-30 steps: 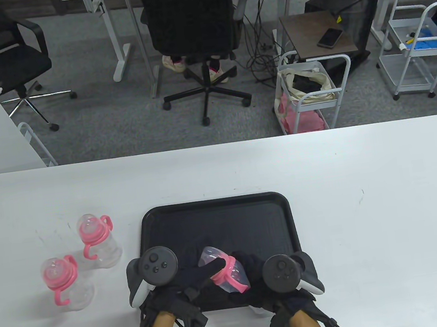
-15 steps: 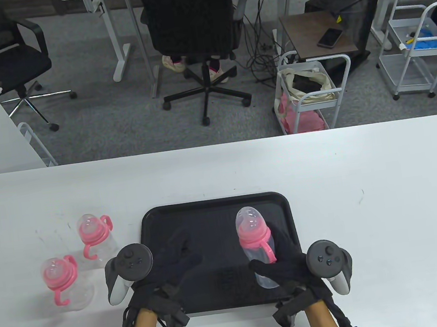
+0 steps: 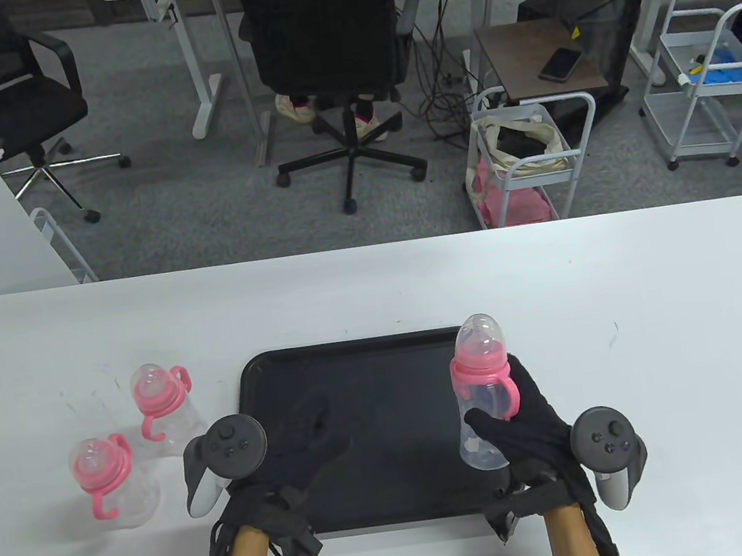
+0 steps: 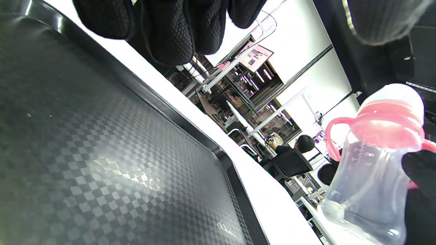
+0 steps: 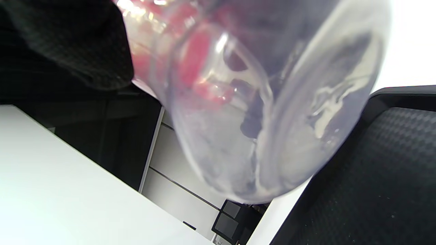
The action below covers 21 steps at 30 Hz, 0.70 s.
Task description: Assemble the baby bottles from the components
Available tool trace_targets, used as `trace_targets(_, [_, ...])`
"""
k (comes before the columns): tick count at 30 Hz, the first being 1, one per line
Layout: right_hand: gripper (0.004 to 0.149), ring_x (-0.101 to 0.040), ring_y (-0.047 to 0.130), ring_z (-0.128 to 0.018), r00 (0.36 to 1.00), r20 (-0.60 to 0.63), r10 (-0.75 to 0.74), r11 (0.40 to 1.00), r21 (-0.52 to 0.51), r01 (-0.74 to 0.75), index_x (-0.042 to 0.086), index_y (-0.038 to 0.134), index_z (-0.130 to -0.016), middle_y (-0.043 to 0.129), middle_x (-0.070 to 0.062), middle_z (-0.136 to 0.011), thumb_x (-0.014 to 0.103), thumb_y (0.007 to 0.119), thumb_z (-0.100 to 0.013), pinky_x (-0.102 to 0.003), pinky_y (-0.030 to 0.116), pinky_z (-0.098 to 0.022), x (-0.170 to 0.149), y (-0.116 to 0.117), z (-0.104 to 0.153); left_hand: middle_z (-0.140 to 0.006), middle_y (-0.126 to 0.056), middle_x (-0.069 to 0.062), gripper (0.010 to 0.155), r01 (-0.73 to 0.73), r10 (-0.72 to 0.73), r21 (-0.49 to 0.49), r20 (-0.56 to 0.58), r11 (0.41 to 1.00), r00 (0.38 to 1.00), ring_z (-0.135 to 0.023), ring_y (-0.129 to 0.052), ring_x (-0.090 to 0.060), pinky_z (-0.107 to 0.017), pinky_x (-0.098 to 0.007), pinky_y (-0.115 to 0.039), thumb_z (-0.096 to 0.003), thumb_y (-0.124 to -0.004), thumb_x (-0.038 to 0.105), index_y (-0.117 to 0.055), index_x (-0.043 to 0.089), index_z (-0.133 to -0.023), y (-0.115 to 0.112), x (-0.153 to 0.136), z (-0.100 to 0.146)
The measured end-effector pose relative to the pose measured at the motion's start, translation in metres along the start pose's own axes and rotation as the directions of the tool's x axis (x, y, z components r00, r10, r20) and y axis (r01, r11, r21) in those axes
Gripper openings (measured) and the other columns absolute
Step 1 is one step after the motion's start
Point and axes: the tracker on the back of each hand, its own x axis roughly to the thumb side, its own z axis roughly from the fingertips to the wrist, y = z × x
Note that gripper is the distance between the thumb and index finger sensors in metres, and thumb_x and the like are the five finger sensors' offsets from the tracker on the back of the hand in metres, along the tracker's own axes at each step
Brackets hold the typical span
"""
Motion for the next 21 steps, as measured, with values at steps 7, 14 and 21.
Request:
trace_targets(7, [0.108,-0.043,0.085,-0.088,0.99,-0.076,0.115,0.991,-0.055,-0.119,-0.002,0.031,-0.113,0.066,-0.021,-0.106,0.054,0.095,-0.046,-0.058,0.081,-0.059,-0.008,-0.023,-0.007,-0.122,-0.055,-0.013,0.093,0.005,-0.005,0.011,-0.005,1.0,1.0,-0.106,-0.072,-0.041,-0.075,-0.068,-0.058,-0.0504,-0.066,0.076,-0.039,0.022,-0.121,0.002,-0.001,0.001])
trace_targets(14, [0.109,-0.042,0.084,-0.091,0.919,-0.119,0.377,0.919,-0.078,-0.387,0.0,0.027,-0.112,0.062,-0.018,-0.108,0.051,0.097,-0.045,-0.054,0.081,-0.063,-0.025,-0.038,-0.02,-0.123,-0.054,-0.011,0.091,0.166,-0.164,0.039,-0.048,0.985,0.985,-0.111,-0.065,-0.043,-0.076,-0.071,-0.053,-0.0502,-0.067,0.075,-0.04,0.025,-0.121,0.005,-0.001,0.002])
trace_targets(21, [0.106,-0.041,0.081,-0.094,0.895,-0.182,0.407,0.891,-0.134,-0.433,0.004,0.027,-0.112,0.058,-0.016,-0.11,0.051,0.095,-0.046,-0.053,0.078,-0.066,-0.048,-0.052,-0.034,-0.126,-0.049,-0.008,0.088,0.425,-0.42,0.052,-0.093,0.904,0.903,-0.116,-0.052,-0.046,-0.076,-0.075,-0.042,-0.0496,-0.066,0.076,-0.04,0.031,-0.121,0.001,0.005,0.002])
